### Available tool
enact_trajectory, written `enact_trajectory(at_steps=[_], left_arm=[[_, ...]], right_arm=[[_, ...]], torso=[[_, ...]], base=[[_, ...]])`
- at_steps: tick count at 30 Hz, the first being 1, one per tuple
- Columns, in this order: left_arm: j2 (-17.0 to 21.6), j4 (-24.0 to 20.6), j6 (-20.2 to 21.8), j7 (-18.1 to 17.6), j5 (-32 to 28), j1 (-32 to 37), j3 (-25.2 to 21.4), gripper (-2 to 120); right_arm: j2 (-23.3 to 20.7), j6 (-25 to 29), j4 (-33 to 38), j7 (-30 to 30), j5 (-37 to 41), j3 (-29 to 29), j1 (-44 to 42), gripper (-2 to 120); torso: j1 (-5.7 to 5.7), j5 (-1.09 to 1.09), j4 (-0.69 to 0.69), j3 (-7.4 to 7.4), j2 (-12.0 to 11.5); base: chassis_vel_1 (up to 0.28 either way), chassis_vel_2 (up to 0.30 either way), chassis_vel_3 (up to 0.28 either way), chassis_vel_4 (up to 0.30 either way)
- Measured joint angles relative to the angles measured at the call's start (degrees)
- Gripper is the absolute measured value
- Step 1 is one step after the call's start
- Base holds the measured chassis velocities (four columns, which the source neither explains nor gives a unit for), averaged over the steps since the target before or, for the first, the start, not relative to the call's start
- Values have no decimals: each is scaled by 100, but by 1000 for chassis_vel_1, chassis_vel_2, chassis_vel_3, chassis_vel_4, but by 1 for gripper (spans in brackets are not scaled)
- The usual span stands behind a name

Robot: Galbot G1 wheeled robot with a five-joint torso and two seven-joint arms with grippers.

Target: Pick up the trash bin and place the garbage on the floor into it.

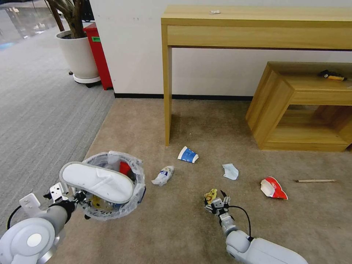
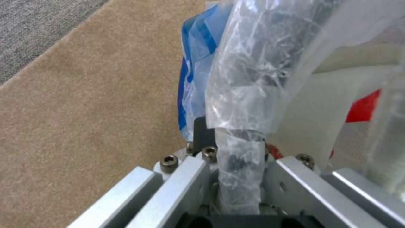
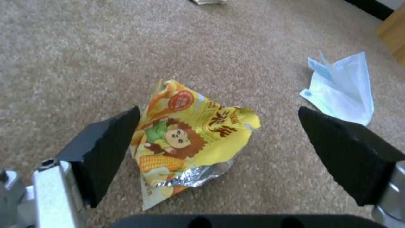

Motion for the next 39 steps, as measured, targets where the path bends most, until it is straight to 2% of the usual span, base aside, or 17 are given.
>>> enact_trajectory(at_steps=[10, 19, 26, 32, 39], left_arm=[[-19, -120, 0, 0, 4, 69, 0, 0], [-49, -135, -7, 0, 18, 89, 9, 0], [-36, -133, -26, -1, 22, 90, -1, 0], [-50, -133, -36, -4, 35, 78, 13, 0], [-50, -135, -39, -6, 61, 105, 14, 0]], right_arm=[[192, 77, -331, -127, -33, -4, -20, 89], [375, 108, -511, -226, -45, -30, -27, 89], [437, 104, -638, -232, -70, 52, -58, 72], [387, 133, -676, -239, -189, 168, -142, 50], [383, 168, -697, -236, -253, 230, -174, 39]], torso=[[0, 0, 0, 0, 0], [0, -1, 0, 0, 0], [0, 0, 1, 0, 0], [0, -1, 0, 0, 0], [0, -1, 0, 0, 0]], base=[[0, 0, 0, 0], [0, 0, 0, 0], [0, 0, 0, 0], [0, 0, 0, 0], [0, 0, 0, 0]])
